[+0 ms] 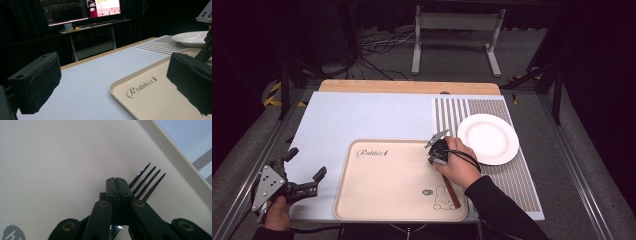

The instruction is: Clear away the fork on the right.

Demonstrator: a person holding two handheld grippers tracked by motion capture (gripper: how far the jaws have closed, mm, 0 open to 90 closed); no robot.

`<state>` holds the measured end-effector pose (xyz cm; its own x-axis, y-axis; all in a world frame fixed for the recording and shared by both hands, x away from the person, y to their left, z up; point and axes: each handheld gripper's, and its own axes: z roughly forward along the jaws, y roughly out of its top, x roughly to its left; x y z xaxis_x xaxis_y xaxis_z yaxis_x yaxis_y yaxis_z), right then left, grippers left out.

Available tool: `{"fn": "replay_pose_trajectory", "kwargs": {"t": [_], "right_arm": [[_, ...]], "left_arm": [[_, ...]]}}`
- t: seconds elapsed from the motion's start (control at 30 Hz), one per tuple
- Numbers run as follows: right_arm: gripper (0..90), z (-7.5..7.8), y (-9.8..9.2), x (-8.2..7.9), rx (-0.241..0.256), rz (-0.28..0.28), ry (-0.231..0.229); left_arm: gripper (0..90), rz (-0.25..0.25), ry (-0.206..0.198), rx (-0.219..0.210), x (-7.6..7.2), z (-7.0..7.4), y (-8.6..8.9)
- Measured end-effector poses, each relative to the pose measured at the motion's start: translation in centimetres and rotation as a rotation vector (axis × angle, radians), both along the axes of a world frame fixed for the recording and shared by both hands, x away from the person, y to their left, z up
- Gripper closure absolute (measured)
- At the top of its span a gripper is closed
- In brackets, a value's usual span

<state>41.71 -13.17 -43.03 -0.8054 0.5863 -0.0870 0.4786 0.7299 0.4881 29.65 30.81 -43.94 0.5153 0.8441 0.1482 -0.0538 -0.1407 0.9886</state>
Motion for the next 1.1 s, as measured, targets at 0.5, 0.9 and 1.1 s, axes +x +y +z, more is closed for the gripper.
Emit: {"fn": "replay_pose_trajectory", "kwargs": {"t": [0.5,0.9,1.1], "right_arm": [[90.0,0.2,-2.1,0.6,-0.01,-0.072,0.01],[90.0,0.2,-3.3,0.7,-0.033,-0.118,-0.004],[90.0,0.3,-3.6,0.7,-0.036,-0.137,-0.004]], "left_arm": [[0.2,0.0,0.006,0.005,0.1,-0.1,-0.1],[0.2,0.001,0.008,0.003,0.1,-0.1,-0.1],[0.2,0.001,0.008,0.004,0.1,-0.1,-0.1]]}}
